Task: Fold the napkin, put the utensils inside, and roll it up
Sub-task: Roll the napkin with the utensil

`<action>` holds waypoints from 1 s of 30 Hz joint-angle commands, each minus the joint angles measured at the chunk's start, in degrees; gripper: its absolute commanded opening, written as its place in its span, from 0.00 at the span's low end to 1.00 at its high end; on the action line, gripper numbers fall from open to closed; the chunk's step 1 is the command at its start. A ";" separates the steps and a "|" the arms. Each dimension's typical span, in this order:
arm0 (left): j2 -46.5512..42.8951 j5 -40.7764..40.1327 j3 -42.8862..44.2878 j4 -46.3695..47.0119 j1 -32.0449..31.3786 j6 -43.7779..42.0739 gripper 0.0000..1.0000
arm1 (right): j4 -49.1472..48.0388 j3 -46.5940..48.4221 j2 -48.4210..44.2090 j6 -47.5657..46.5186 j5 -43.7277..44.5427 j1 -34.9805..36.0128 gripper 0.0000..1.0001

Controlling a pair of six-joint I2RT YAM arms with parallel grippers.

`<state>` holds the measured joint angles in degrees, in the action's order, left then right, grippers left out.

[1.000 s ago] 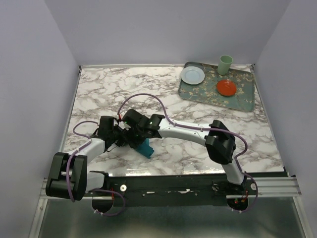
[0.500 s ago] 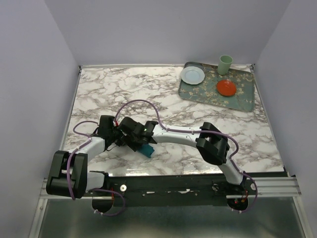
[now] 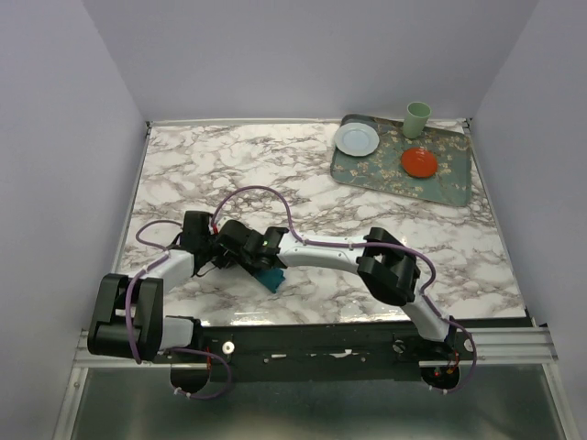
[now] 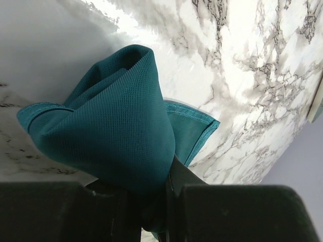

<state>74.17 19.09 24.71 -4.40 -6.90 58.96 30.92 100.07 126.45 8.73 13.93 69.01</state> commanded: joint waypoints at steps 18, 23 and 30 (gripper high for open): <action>-3.85 -5.99 6.58 -17.48 1.00 -16.60 0.57 | -5.16 -5.50 -1.21 1.90 -24.73 -8.36 0.00; -5.62 -5.56 5.79 -20.29 2.68 -15.99 0.58 | -5.95 -6.29 -0.60 2.95 -34.91 -11.88 0.01; -6.49 -6.78 6.32 -22.05 2.85 -14.22 0.56 | -9.56 -7.97 0.02 4.98 -45.30 -16.62 0.01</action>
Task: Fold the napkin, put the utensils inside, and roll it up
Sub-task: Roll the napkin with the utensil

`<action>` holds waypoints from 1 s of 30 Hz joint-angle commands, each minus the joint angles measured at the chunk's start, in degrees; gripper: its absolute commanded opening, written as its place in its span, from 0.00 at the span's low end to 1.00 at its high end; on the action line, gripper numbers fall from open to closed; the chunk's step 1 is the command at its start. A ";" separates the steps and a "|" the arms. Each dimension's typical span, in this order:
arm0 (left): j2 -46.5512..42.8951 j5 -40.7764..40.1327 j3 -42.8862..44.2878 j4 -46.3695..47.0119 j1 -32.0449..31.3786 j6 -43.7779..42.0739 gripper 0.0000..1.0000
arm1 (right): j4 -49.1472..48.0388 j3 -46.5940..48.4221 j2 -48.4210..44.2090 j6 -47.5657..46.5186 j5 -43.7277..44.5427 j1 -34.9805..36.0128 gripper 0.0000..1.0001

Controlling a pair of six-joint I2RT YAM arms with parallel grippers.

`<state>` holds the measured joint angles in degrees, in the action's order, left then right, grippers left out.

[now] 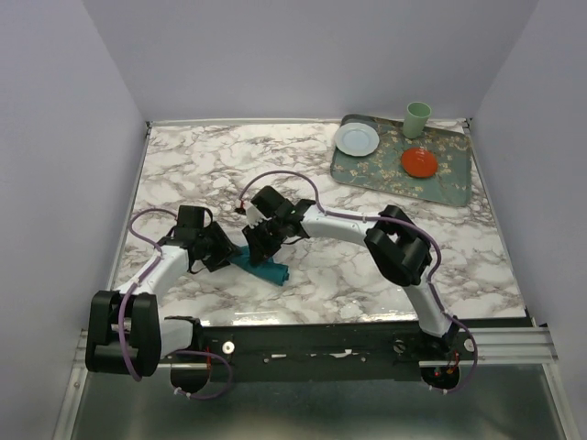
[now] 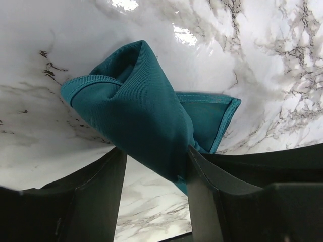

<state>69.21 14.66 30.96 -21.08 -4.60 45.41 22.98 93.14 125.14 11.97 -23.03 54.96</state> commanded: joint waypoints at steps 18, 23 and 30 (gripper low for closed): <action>-8.75 4.23 3.32 -5.73 0.38 -0.85 0.41 | -7.60 -1.56 8.89 8.07 -26.01 -7.94 0.00; -4.35 9.07 2.26 0.77 -1.55 1.43 0.36 | -7.60 -1.30 10.03 8.07 -26.54 -8.73 0.03; 0.39 10.22 1.91 7.36 -2.69 2.67 0.32 | -7.51 -0.51 11.18 7.81 -27.33 -9.52 0.08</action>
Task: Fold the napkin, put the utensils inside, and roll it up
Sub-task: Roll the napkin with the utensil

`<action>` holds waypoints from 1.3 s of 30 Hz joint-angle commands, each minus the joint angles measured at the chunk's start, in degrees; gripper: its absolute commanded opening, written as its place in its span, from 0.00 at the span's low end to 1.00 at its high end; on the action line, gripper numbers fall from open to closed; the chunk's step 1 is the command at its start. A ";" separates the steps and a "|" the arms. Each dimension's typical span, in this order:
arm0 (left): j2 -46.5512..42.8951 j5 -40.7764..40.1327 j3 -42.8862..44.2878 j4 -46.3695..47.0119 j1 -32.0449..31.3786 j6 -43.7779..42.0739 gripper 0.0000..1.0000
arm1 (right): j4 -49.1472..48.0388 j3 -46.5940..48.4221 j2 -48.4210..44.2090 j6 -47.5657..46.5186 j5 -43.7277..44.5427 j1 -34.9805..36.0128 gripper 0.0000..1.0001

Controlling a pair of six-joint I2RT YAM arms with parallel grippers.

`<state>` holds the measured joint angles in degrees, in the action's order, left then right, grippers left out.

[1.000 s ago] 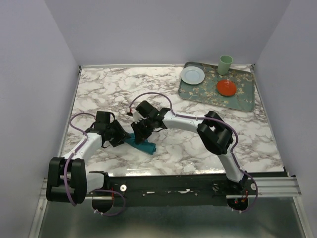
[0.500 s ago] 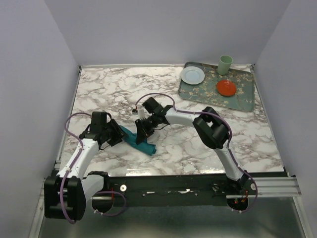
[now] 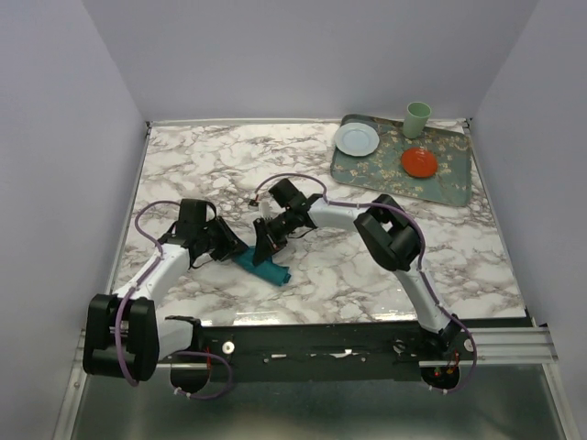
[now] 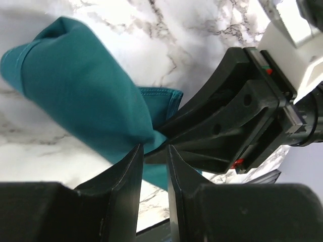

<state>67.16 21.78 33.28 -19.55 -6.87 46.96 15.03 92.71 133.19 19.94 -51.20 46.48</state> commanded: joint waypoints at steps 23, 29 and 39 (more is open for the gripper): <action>8.17 1.95 0.65 7.25 -0.51 0.32 0.32 | 14.59 7.22 2.16 -7.20 5.24 -3.59 0.25; 6.05 4.06 1.79 8.12 -0.51 2.17 0.41 | 14.24 7.40 2.34 -7.20 4.09 -4.12 0.35; 12.03 7.31 3.37 14.80 -0.86 4.72 0.36 | 13.36 6.79 2.52 -7.02 2.60 -4.20 0.40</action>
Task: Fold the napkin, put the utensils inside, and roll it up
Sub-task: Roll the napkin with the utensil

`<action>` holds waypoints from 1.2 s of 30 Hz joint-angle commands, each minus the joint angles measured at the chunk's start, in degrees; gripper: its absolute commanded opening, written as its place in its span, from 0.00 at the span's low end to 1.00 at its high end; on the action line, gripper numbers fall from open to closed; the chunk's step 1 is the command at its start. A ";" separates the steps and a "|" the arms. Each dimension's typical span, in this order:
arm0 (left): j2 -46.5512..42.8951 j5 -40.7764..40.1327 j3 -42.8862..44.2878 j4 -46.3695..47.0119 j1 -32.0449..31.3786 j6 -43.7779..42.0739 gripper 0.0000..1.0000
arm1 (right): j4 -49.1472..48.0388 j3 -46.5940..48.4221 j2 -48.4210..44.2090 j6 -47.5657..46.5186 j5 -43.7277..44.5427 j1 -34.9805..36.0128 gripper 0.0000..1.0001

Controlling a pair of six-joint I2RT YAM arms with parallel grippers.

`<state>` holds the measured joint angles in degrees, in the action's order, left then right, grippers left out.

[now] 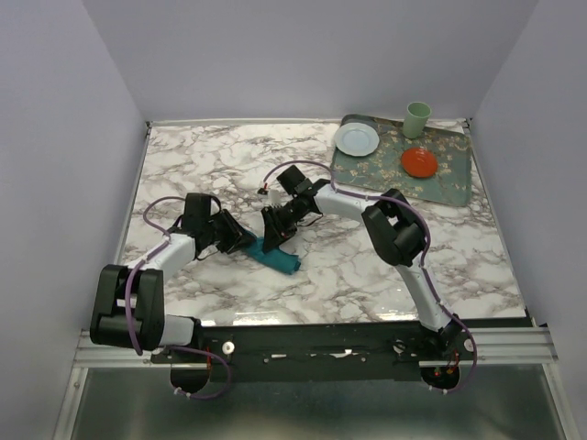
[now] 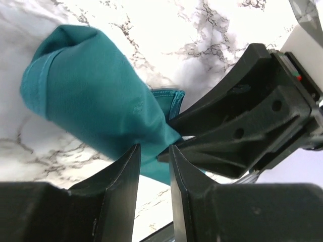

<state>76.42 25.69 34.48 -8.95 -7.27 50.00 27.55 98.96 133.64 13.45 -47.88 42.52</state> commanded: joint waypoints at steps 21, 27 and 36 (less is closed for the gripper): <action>11.20 2.34 1.29 8.60 -0.91 3.00 0.31 | 10.05 3.69 -3.74 -6.06 13.05 -0.69 0.64; 12.61 2.17 1.90 10.44 -0.91 3.00 0.31 | 17.62 7.21 -6.99 -10.37 26.30 0.01 0.65; 15.33 3.49 2.70 11.15 -0.82 4.14 0.29 | 3.84 -6.31 -19.03 -10.81 44.43 9.14 0.66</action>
<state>89.62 29.21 36.88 3.27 -8.01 54.19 39.09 96.86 119.24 3.90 -15.29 45.98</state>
